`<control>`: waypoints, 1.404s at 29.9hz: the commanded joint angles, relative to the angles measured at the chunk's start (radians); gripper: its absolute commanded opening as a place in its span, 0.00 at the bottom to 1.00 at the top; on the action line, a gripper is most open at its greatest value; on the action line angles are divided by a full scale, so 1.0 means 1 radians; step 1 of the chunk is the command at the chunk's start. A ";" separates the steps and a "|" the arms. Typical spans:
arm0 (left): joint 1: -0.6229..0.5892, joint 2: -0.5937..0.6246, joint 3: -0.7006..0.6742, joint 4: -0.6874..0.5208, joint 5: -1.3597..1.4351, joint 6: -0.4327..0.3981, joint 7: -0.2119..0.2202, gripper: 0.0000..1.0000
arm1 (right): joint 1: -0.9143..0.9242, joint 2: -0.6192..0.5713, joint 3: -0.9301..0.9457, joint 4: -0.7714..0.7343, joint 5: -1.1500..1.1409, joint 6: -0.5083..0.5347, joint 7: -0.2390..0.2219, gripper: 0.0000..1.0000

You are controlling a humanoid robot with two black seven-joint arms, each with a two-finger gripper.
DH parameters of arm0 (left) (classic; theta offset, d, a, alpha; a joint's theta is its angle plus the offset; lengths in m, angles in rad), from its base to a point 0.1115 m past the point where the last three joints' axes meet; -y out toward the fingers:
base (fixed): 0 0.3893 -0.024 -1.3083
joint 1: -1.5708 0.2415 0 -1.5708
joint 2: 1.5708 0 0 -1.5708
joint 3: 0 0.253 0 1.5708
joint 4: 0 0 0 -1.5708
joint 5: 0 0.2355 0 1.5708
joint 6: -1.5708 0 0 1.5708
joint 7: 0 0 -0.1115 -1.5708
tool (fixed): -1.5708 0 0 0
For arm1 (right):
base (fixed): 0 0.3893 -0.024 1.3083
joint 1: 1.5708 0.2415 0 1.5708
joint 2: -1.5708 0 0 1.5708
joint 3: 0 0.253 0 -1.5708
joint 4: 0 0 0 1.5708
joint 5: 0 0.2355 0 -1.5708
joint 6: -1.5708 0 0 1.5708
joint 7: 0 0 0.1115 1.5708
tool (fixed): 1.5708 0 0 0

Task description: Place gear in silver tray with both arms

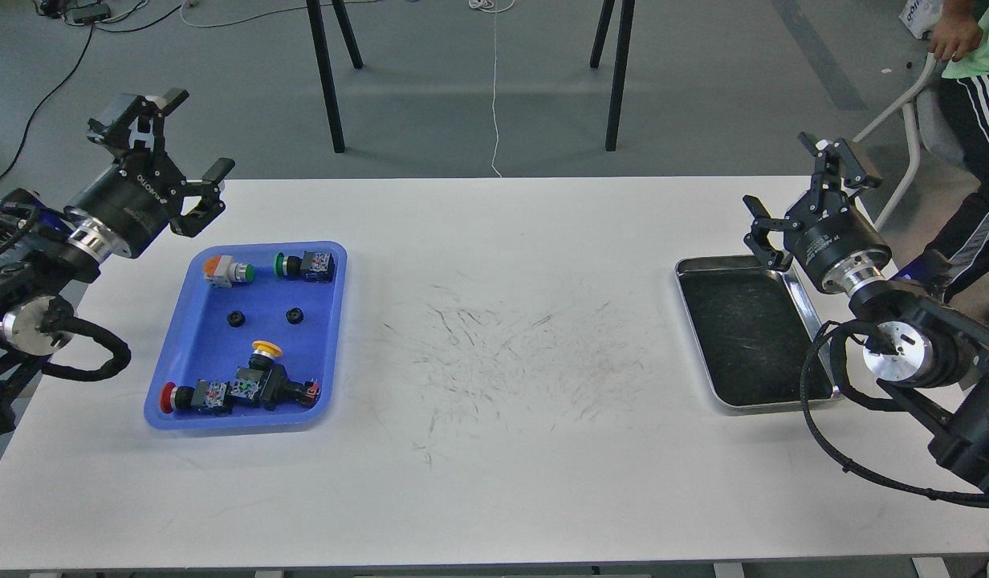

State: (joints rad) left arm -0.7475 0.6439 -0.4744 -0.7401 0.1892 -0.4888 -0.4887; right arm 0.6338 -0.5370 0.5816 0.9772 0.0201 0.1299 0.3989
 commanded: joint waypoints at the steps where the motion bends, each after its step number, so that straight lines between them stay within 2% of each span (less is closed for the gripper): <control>1: 0.000 -0.003 -0.007 -0.002 0.012 0.000 0.000 1.00 | 0.001 0.003 0.000 0.000 0.000 -0.003 0.000 1.00; 21: 0.005 0.000 -0.004 0.005 0.015 0.000 0.000 1.00 | -0.002 0.003 -0.002 0.003 0.000 -0.003 0.000 1.00; 27: 0.004 -0.004 0.062 0.007 0.016 0.000 0.000 1.00 | -0.003 0.003 0.009 0.000 0.000 -0.004 0.000 1.00; 42: 0.019 -0.013 0.063 0.007 0.013 0.000 0.000 1.00 | -0.005 0.014 0.075 -0.026 0.006 -0.013 -0.002 1.00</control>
State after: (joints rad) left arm -0.7282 0.6306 -0.4102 -0.7332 0.2045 -0.4887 -0.4887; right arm 0.6319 -0.5244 0.6398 0.9541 0.0233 0.1232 0.3988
